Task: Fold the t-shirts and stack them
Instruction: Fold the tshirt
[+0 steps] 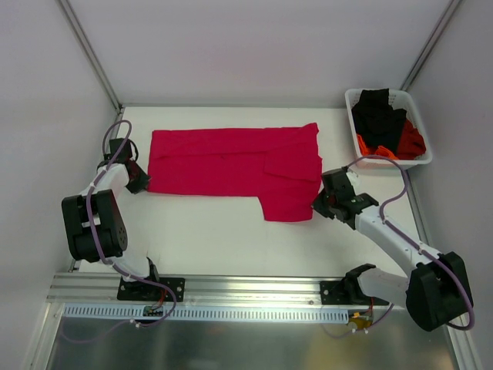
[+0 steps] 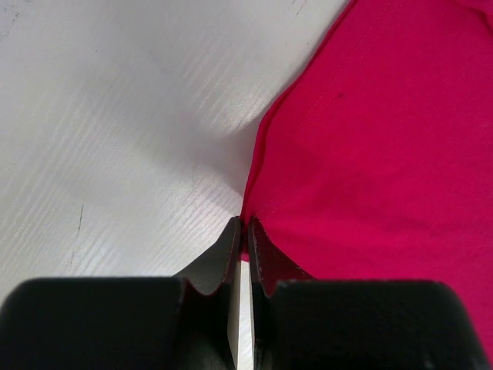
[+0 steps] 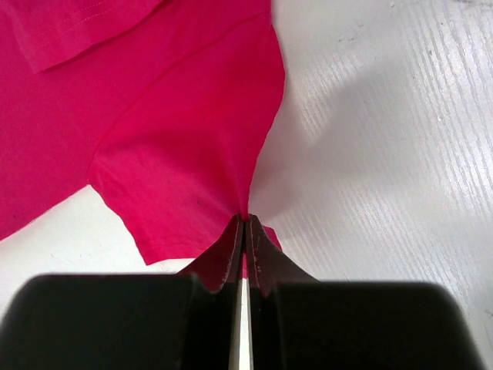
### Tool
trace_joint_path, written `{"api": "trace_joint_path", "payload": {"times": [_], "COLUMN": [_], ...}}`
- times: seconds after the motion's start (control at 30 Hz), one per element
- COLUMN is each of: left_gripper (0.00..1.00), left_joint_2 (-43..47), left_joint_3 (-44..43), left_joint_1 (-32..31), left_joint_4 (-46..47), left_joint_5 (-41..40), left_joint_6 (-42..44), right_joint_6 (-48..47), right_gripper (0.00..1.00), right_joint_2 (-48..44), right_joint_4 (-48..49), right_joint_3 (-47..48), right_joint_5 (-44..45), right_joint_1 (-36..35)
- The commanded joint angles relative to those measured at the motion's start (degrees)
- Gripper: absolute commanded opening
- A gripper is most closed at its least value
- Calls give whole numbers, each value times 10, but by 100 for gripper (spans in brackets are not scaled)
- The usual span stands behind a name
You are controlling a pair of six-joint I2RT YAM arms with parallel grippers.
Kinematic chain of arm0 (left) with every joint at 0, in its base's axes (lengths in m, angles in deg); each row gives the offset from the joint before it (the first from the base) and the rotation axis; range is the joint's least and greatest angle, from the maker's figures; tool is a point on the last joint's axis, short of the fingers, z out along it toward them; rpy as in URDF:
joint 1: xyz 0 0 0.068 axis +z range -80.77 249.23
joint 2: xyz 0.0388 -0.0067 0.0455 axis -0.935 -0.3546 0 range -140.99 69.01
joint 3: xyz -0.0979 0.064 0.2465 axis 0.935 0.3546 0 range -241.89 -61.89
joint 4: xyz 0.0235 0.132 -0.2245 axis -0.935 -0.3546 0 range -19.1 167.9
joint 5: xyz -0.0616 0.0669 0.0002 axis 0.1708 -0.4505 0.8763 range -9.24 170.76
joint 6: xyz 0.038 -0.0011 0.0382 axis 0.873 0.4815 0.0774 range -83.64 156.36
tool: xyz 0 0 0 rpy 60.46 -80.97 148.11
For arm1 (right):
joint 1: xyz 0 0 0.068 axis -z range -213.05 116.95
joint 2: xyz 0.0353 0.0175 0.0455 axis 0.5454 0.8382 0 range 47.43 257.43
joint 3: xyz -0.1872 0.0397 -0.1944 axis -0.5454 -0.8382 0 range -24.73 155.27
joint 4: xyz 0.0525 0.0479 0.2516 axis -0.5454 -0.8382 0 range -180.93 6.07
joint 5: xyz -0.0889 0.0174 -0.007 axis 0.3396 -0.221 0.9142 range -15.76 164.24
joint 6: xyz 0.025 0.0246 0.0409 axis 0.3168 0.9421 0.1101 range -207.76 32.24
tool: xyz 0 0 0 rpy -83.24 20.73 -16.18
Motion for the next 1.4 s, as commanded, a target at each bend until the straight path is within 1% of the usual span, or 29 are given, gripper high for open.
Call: {"api": "trace_joint_path", "payload": {"times": [0.0,0.23,0.37,0.57,0.73,0.93,1.13,1.37], "left_gripper": [0,0,0,0,0,0,0,0], "left_joint_2": [29,34,40,46,61,48,26,8], "left_joint_3": [-8,-6,-6,-16,-19,-40,-66,-94], "left_joint_1": [2,1,1,1,2,3,8,8], "left_joint_4": [-9,-8,-8,-9,-9,-10,-9,-8], "left_joint_5": [6,7,7,15,-5,-9,-8,-20], "left_joint_6": [16,14,17,12,-1,-5,-11,-13], "right_joint_6": [-10,-17,-24,-8,14,6,-30,-61], "right_gripper": [0,0,0,0,0,0,0,1], "right_joint_2": [-6,18,19,10,7,38,72,109], "right_joint_4": [-4,7,8,13,16,17,20,48], "right_joint_3": [25,41,48,51,68,123,176,211], "right_joint_5": [21,11,23,34,53,50,50,41], "right_joint_1": [0,0,2,2,5,28,48,74]}}
